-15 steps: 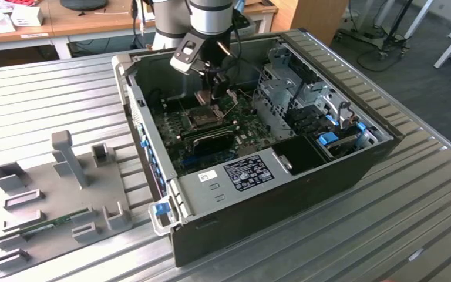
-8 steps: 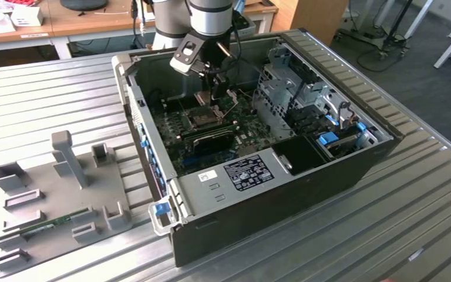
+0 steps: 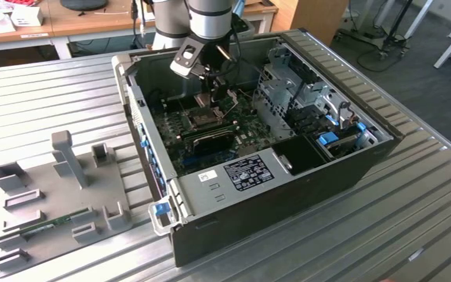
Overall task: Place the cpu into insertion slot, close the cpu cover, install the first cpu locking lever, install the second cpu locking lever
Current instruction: 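Place the cpu into insertion slot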
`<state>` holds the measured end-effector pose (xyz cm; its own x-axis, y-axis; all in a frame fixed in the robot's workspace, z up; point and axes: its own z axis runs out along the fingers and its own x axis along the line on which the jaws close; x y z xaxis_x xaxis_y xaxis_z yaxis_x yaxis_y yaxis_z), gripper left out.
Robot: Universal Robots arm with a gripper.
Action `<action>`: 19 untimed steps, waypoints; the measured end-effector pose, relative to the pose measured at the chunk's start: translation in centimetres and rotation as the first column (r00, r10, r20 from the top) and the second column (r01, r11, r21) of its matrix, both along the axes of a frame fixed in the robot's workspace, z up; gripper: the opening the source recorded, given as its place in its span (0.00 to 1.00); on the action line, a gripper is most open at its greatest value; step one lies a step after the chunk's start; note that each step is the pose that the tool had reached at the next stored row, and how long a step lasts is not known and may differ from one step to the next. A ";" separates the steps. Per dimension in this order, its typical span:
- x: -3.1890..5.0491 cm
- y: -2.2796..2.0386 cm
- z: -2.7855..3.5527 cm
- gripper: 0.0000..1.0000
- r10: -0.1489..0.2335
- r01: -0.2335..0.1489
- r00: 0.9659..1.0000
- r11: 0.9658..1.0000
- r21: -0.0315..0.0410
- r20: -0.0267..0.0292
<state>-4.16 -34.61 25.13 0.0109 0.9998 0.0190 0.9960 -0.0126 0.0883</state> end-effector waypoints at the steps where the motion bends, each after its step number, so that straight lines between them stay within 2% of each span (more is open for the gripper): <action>1: -0.01 0.00 -0.13 0.55 0.003 -0.003 1.000 1.000 0.000 0.001; 4: -0.03 0.00 -0.34 0.55 0.006 -0.006 1.000 1.000 0.000 0.003; 16: -0.03 0.00 -0.39 0.55 0.006 -0.006 1.000 1.000 0.000 0.003; 19: -0.03 0.00 -0.57 0.55 0.006 -0.006 1.000 1.000 0.000 0.003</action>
<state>-4.20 -34.61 24.56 0.0046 0.9998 0.0190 0.9958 -0.0064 0.0910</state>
